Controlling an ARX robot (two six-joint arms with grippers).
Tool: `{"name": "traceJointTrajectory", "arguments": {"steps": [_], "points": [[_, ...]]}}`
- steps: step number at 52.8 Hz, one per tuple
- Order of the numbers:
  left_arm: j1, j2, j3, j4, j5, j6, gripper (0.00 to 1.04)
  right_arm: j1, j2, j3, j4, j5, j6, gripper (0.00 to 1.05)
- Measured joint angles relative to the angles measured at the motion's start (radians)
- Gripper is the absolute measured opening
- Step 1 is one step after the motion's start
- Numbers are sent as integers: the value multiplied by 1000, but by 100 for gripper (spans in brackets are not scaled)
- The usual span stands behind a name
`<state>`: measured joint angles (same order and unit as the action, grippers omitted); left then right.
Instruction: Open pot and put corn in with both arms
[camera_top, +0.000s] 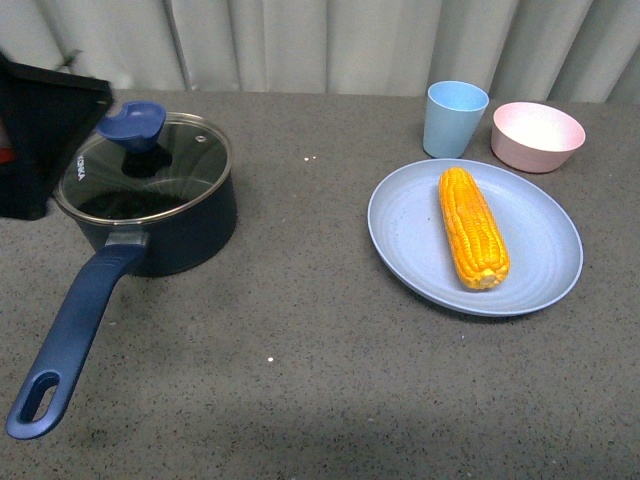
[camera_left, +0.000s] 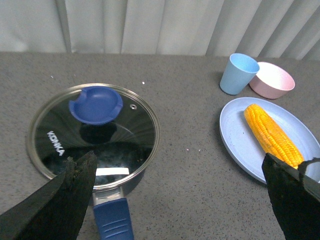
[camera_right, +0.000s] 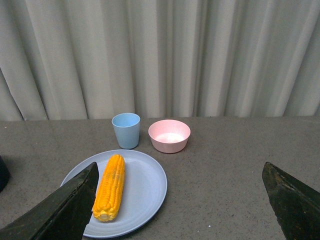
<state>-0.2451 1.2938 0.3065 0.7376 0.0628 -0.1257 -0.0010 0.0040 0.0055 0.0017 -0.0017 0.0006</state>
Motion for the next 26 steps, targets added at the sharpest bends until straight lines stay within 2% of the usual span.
{"name": "traceJointTrajectory", "arguments": {"steps": [8, 14, 26], "points": [[-49, 299, 163, 55, -56, -55, 98, 0, 0, 0, 0, 0, 0, 96], [-63, 405, 238, 87, -83, -64, 98, 0, 0, 0, 0, 0, 0, 96], [-27, 549, 367, 121, -188, -81, 98, 0, 0, 0, 0, 0, 0, 96]]}}
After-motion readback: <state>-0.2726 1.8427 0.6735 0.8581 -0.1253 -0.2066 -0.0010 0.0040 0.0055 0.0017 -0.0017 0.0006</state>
